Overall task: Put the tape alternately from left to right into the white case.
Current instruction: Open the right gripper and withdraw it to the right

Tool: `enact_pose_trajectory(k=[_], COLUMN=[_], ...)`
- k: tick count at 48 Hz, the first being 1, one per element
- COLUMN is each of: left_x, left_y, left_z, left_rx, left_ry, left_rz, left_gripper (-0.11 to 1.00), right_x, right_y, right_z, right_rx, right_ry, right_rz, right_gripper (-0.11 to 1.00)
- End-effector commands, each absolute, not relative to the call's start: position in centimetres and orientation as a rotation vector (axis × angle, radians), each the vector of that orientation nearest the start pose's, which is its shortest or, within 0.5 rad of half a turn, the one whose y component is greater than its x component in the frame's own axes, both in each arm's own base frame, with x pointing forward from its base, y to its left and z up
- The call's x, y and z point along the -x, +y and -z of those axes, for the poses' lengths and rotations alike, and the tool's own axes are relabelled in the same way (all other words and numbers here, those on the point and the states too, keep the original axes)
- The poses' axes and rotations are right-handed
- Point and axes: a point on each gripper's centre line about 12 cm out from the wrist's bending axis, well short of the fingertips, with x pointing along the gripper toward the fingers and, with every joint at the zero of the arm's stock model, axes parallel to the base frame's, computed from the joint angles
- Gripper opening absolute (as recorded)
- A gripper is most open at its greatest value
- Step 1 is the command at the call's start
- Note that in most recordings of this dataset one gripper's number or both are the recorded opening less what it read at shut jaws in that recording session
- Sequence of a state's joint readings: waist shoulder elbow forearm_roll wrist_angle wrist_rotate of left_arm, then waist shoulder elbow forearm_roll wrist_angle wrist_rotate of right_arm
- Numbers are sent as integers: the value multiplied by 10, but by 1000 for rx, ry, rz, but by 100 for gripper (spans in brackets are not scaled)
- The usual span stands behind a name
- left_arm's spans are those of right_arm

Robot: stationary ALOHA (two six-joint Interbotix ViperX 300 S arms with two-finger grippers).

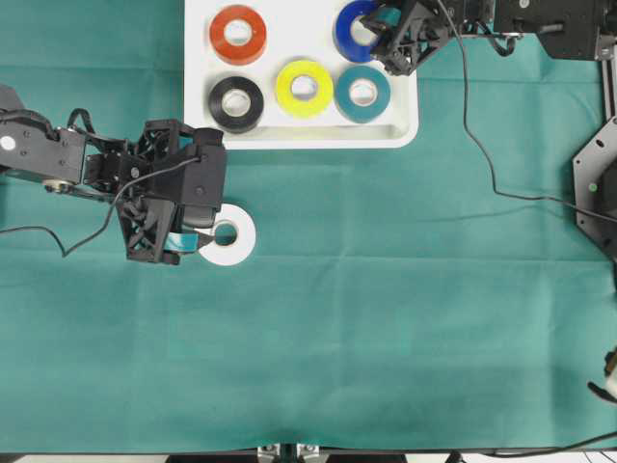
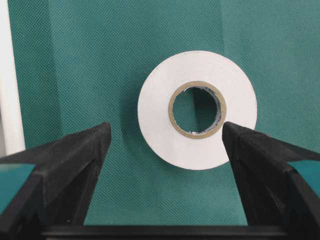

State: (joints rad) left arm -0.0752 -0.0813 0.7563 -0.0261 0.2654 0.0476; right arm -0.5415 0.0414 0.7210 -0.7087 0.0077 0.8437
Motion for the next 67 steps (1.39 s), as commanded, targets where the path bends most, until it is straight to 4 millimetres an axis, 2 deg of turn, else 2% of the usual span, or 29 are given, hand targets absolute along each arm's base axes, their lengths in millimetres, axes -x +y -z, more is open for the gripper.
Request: enact_pose_trajectory(k=[1,15,23,25,32,43,48,56,67], left_x=[-340,-340,-340,-340,-340,-340,-340,-340,-339], left_y=[-28,-28,-30,-30,-30,-34,-36,-39,-39], left_z=[-158,-159,-159,-159,-159,-160,-160,-160,-158], left_rx=[-51,-51,-53,-53,-54,-55,-59,-62,-62], left_ry=[902,902,902,901,901,899,899,899,902], left_rz=[90,90,94,94,95,104,111,119,119], left_gripper=[78,78,78,78,78,78,78,78,78], right_x=[-325,-322,-320,-320,-320,-320,-321,-324,-326], right_y=[-197,-198,-199,-199,-199,-196,-188,-164,-112], right_z=[-146,-145,-144,-144,-143,-144,-151,-163,-179], right_rx=[-320,-318,-319,-319,-319,-322,-317,-294,-257], right_ry=[681,702,721,719,719,714,697,662,598], right_rz=[569,588,604,603,601,596,577,510,348], right_gripper=[27,29,75,84,77,78,78,77,77])
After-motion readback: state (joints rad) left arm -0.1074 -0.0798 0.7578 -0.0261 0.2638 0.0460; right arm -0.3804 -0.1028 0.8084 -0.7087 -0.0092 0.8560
